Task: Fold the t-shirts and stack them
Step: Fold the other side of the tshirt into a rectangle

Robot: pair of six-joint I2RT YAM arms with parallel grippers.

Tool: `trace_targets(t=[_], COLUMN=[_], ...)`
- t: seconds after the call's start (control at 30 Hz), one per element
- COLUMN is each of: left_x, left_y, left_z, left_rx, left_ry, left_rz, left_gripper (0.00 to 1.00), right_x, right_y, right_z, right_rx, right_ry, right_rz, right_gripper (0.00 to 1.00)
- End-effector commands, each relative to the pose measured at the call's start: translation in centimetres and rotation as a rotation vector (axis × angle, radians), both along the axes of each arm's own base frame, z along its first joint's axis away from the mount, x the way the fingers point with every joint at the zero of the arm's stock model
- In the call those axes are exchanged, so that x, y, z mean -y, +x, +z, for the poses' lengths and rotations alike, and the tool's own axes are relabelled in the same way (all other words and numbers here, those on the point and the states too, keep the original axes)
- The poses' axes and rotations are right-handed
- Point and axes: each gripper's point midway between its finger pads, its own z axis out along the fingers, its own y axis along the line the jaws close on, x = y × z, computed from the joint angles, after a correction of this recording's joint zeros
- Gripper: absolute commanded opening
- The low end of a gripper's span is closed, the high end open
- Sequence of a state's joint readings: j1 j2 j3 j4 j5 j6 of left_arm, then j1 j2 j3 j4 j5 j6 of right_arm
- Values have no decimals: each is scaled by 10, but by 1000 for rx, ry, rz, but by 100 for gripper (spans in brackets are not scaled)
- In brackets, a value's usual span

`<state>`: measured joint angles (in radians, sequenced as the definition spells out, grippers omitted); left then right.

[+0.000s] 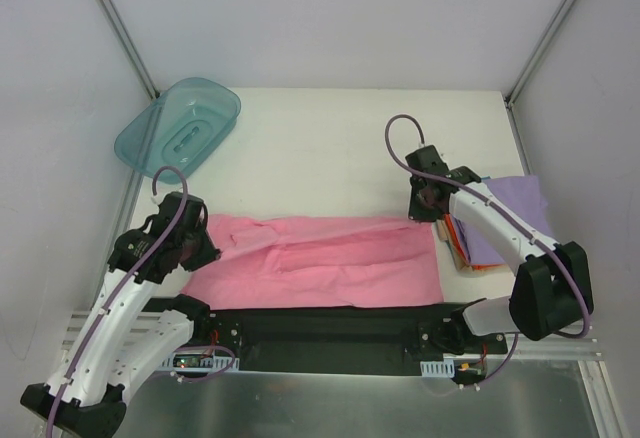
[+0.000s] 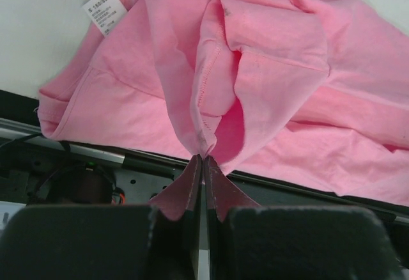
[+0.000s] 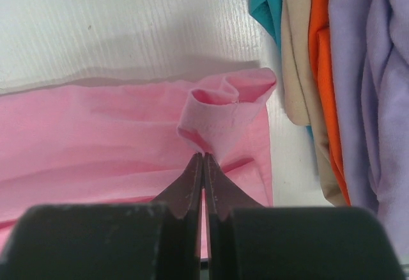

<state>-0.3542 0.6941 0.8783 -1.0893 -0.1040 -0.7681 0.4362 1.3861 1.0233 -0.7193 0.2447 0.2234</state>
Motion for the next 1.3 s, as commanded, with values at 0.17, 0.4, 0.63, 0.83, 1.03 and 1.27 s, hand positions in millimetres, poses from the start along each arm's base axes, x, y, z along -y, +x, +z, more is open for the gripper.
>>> trace_targets(t=[0.17, 0.4, 0.63, 0.83, 1.03, 1.27], left_x=[6, 21, 30, 35, 34, 31], left_y=[-37, -57, -70, -74, -49, 9], left_z=[-20, -46, -61, -59, -42, -49], left_rx=[-139, -244, -303, -312, -215, -116], left_ry=[-36, -121, -176, -201, -177, -112], left_rz=[-72, -103, -151, -187, -148, -8], left_gripper=[0, 0, 9, 65, 86, 89], right_x=[-4, 2, 9, 13, 0, -28], right_y=[-21, -34, -43, -56, -55, -49], right_z=[-11, -28, -36, -39, -21, 8], right_rx=[-59, -111, -148, -184, -132, -3], right_ry=[38, 13, -14, -20, 40, 158], right_rz=[27, 15, 2, -23, 37, 174], right_gripper=[1, 1, 11, 39, 99, 97])
